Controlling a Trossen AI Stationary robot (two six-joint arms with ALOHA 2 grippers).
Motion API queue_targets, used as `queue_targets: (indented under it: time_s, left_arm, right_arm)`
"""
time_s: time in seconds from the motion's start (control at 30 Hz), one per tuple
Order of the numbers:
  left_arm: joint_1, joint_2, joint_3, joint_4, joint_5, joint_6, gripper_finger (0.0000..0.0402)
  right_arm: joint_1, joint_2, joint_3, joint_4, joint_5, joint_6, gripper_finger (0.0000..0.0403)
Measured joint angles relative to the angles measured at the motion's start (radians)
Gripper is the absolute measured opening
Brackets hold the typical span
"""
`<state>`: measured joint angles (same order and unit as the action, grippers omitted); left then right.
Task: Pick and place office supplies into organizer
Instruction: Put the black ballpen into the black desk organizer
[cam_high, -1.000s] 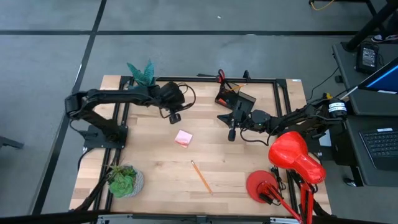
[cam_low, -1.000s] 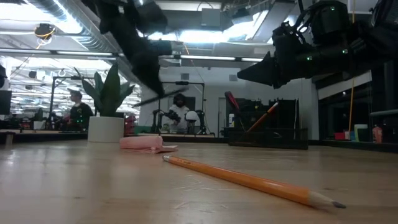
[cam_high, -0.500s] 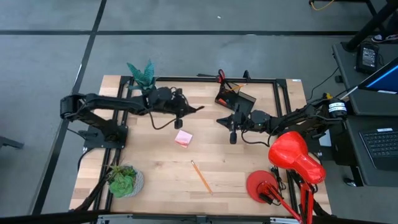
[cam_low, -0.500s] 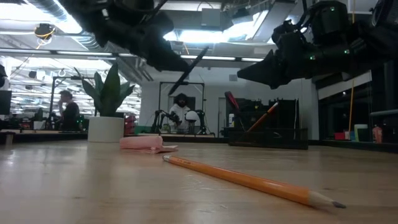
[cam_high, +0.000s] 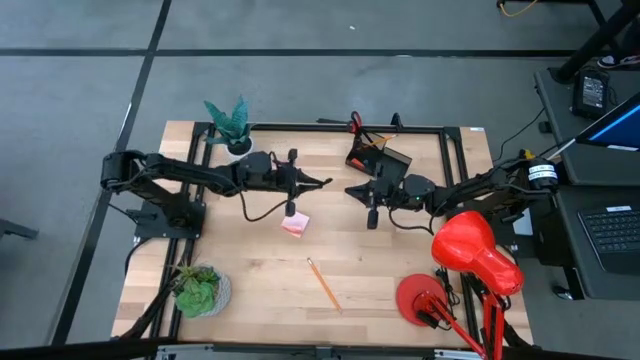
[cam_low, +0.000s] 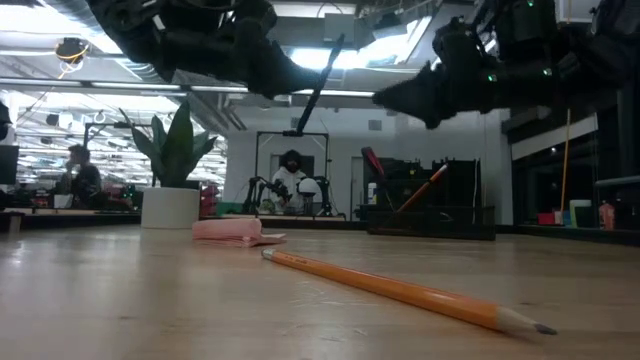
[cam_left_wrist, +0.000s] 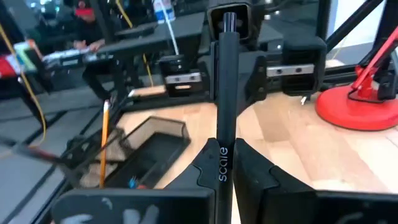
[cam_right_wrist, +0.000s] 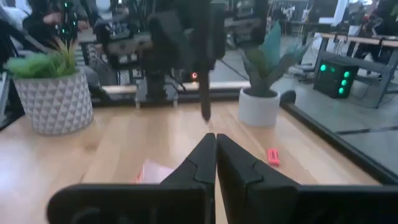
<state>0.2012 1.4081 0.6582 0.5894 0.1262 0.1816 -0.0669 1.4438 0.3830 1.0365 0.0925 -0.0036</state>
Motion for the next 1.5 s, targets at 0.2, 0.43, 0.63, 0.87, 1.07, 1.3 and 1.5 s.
queue_targets:
  time_s: [0.2,0.43,0.63,0.87,1.07,1.3,1.5]
  left_arm:
    - [-0.002,0.06,0.0,0.073,-0.001,0.007,0.0018]
    - [-0.002,0.106,0.0,0.207,-0.041,0.007,0.0018]
    - [-0.005,0.115,0.0,0.213,-0.057,0.008,0.0019]
    - [-0.017,0.114,0.0,0.256,-0.056,0.044,0.0019]
    - [-0.026,0.114,0.0,0.253,-0.054,0.058,0.0019]
    - [-0.03,0.114,0.0,0.26,-0.05,0.059,0.0019]
    - [-0.032,0.114,0.0,0.261,-0.028,0.058,0.0019]
  right_arm:
    - [0.003,0.0,0.071,-0.019,-0.043,-0.036,0.0019]
    - [0.006,0.0,0.112,-0.034,-0.041,-0.063,0.0066]
    - [0.006,0.0,0.141,-0.04,0.011,-0.085,0.0126]
    - [0.006,0.0,0.216,-0.171,0.012,-0.087,0.0156]
    - [0.006,0.0,0.272,-0.219,0.012,-0.087,0.0158]
    - [0.006,0.0,0.286,-0.235,0.012,-0.087,0.0157]
    - [0.005,0.001,0.286,-0.221,0.011,-0.103,0.0157]
